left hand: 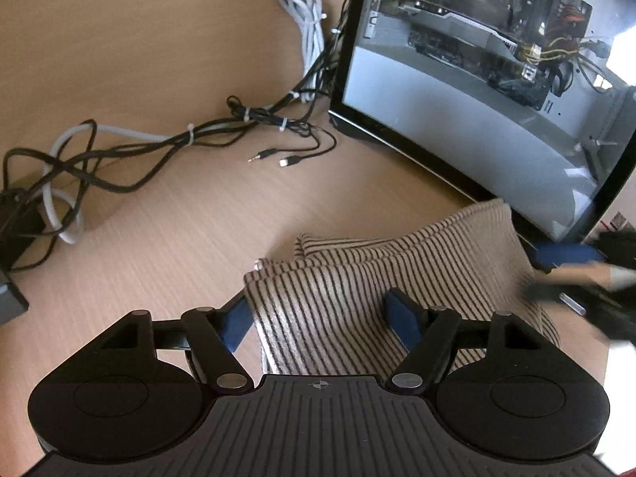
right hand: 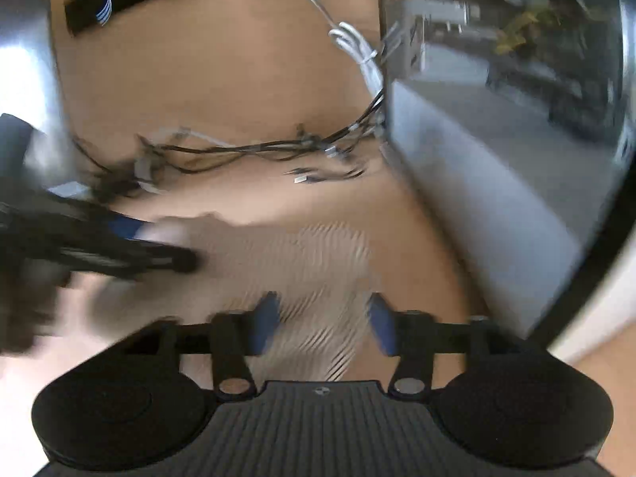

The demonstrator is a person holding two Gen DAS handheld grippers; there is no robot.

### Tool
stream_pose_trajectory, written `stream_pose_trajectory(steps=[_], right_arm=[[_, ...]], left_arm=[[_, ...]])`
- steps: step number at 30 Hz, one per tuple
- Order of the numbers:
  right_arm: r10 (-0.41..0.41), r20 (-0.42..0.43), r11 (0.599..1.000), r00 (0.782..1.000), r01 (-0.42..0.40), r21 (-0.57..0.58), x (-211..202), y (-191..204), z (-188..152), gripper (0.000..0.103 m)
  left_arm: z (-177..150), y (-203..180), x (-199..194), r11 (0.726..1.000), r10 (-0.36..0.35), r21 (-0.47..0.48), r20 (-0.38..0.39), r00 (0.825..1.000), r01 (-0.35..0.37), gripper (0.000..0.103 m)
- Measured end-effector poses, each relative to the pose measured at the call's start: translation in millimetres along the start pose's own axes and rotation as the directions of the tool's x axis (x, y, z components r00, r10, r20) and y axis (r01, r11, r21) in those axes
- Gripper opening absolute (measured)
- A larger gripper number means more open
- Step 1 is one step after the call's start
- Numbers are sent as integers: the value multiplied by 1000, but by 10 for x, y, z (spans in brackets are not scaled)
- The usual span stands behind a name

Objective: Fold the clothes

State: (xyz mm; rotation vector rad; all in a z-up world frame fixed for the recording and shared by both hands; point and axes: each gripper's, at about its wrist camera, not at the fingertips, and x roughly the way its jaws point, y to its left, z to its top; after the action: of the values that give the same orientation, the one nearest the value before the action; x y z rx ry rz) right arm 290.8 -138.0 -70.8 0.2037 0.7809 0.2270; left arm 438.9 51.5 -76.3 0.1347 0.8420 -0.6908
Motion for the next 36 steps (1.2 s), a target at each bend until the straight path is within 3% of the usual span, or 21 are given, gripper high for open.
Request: stream_pose_trajectory(steps=[2,5,8,10,12,14,16,18,19,21,23,28,32,36], right_arm=[[141,-58,979,988,-130,159,-147,-90,-160,79],[289,-139,903,947,-221,368,-46,-188,-420,79],[339,-140,836,930,-230,498,186,-238,-569,79],[319,-112,817,941,-213,536,284,-261,-554,78],[285,-93,806,954,-186,562,364,-296,-508,68],[234,-72,824,970,-158,544,367,-341,-437,65],[113,-21,890,993,-92,447,293,-328,-340,64],[8,21,939,1000,-15,343,234,-283,-221,64],[-25,35,953,999,14,302,217,-258,-168,64],[-2,44,954,999,-12,299,202,-240,-122,66],[45,37,941,998,-55,334,190,-221,-126,76],[119,-11,916,993,-105,388,264,-168,-258,77],[89,-11,939,996,-80,335,258,-150,-174,69],[51,-25,960,998,-42,276,306,-171,-25,69]], left_arm=[[-4,18,7,1000,-2,-7,-1,1000,2,81],[1,17,16,1000,3,-15,-3,1000,-3,82],[0,-16,-1,1000,17,-8,-2,1000,-17,81],[-11,-35,-20,1000,24,-8,-4,1000,-24,81],[-19,-48,-60,999,33,-4,-10,999,-33,81],[-13,-61,-153,999,50,14,-2,999,-50,82],[11,-60,-286,999,41,31,30,999,-42,85],[55,-55,-391,999,14,51,66,998,-18,96],[83,-52,-416,998,0,62,79,997,-4,96],[167,-52,-350,997,-22,79,82,996,15,97],[235,-30,-166,996,-44,79,59,997,39,98],[189,157,321,992,-124,-21,-37,992,123,101],[44,228,350,976,-200,-101,-39,979,195,99],[-248,6,192,958,-266,-122,-39,963,260,95]])
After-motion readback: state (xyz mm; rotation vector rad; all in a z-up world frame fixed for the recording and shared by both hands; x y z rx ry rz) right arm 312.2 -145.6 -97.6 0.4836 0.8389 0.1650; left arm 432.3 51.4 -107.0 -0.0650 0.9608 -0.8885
